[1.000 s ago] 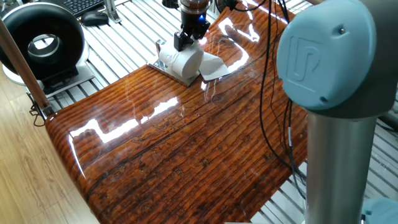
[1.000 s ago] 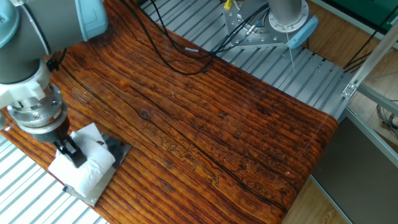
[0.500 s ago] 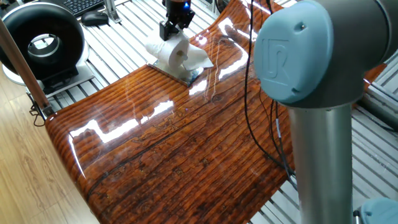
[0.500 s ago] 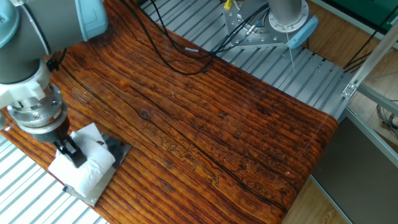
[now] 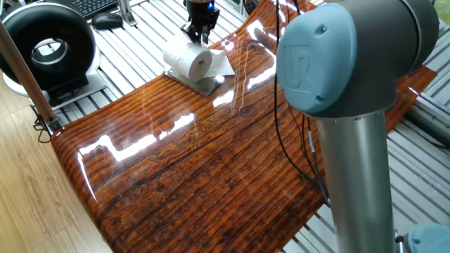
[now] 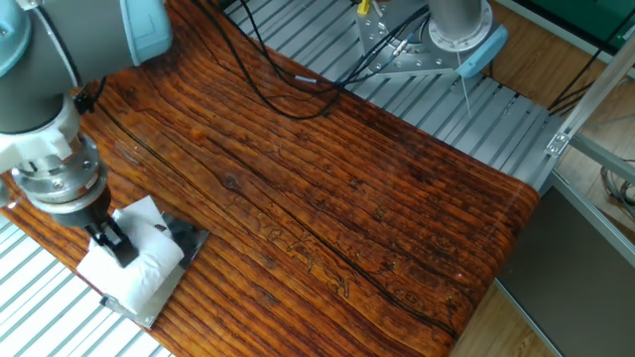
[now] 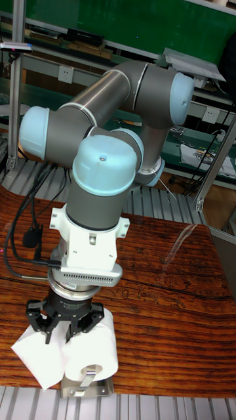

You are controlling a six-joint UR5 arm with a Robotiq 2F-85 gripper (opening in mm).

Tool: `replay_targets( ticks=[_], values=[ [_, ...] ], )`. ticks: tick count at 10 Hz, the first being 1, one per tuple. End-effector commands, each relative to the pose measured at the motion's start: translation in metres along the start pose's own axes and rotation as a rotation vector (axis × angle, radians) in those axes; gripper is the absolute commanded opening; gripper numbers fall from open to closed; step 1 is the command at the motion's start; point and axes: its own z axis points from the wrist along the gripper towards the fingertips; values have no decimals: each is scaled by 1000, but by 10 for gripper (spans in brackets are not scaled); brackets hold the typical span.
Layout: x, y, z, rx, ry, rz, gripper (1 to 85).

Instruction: Put the toilet paper on its holder

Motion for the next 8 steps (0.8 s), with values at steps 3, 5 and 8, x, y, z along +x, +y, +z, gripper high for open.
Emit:
replay_targets(
  ticks=[3, 5, 8],
  values=[
    [23, -15, -6, 44, 78, -4, 467],
    [26, -15, -17, 72, 82, 1, 437],
    [32, -21, -30, 99, 86, 47, 350]
  ],
)
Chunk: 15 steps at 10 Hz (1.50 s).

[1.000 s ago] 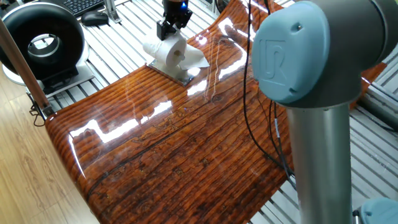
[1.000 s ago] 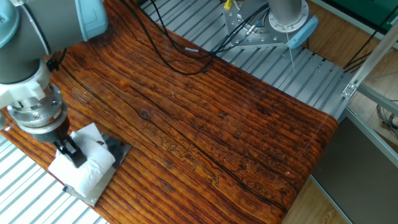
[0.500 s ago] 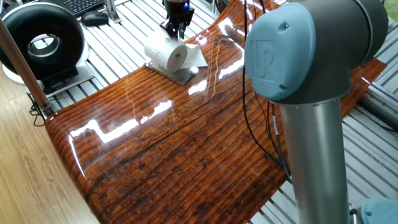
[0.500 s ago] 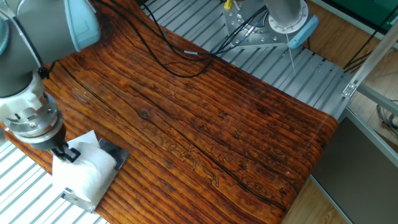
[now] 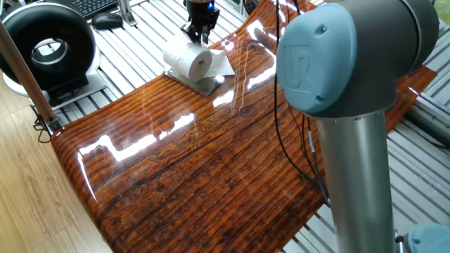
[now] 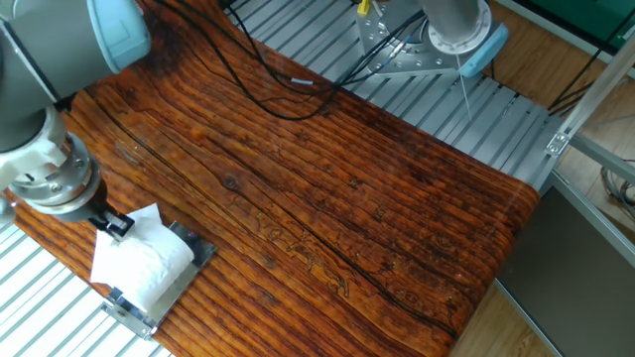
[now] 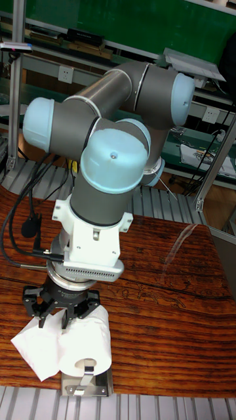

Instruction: Put the toilet paper on its holder

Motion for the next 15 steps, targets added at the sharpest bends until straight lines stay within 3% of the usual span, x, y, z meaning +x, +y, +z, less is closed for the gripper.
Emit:
replay_targets(
  ticks=[1, 4, 5, 6, 8, 10, 13, 15],
  values=[
    [11, -9, -12, 21, 8, 41, 320],
    [33, -14, -21, 10, -9, 77, 270],
    [43, -4, -25, -17, -16, 118, 233],
    [45, 11, -30, -55, -45, 188, 100],
    [57, 20, -36, -67, -58, 242, 10],
    [49, 43, -40, -124, -94, 305, 10],
    [48, 88, -53, -117, -96, 391, 10],
    [43, 97, -52, -101, -108, 394, 10]
  ],
)
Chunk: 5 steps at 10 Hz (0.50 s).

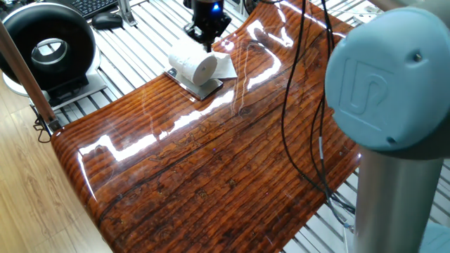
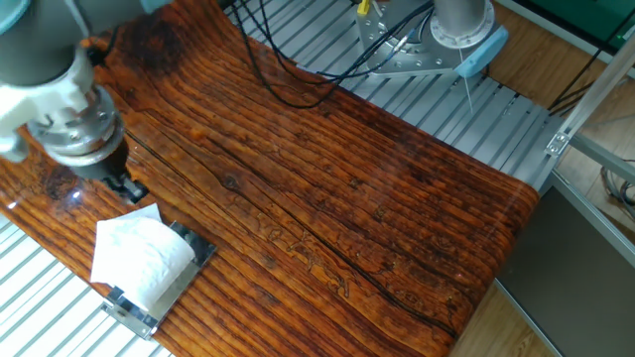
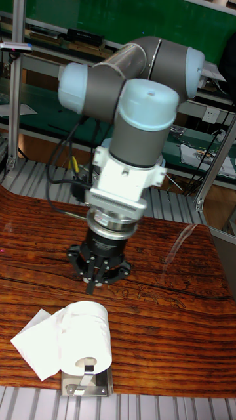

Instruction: Put the toilet paper on its holder

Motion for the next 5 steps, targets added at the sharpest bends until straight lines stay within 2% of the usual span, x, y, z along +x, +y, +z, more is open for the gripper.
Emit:
replay_targets(
  ticks=[1, 4, 5],
  values=[
    [0, 26, -2, -14, -13, 31, 10],
    [-4, 27, -1, -16, -27, -67, 10],
    [-11, 41, -2, -67, -54, -125, 10]
  ],
)
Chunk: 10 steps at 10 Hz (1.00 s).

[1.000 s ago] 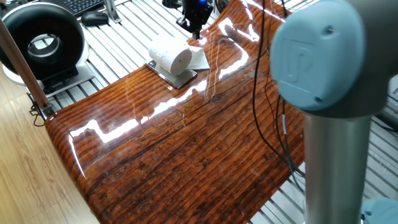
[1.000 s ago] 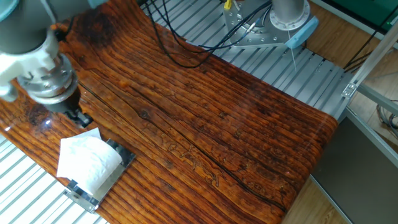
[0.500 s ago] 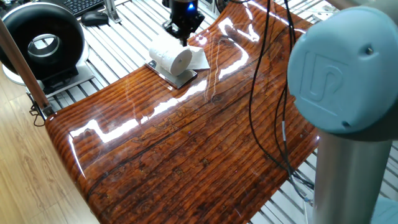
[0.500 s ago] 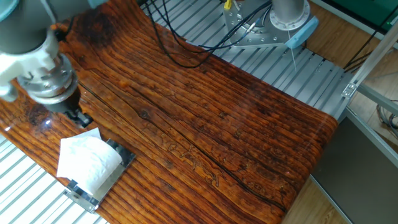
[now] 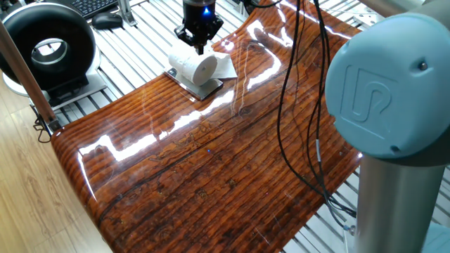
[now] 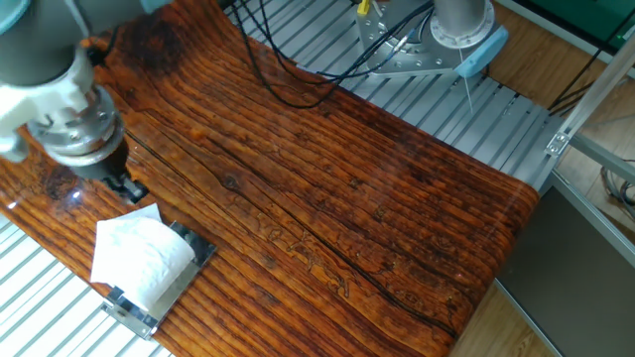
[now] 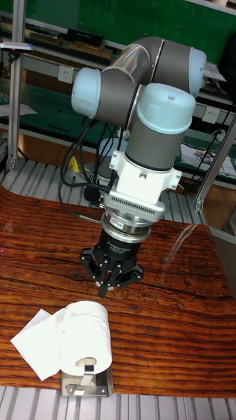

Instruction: Put the toilet paper on its holder

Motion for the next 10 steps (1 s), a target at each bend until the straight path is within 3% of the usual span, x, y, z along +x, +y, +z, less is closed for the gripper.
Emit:
replay_targets(
  ticks=[1, 2, 6, 8, 10],
  values=[
    [-15, 23, -2, -75, -61, -105, 10],
    [-21, 20, -2, -61, -84, -117, 10],
    [-14, 8, -2, -24, -66, -58, 10],
    [13, -14, -2, 0, -70, -49, 10],
    [24, -32, -3, 17, -72, -50, 10]
  ],
)
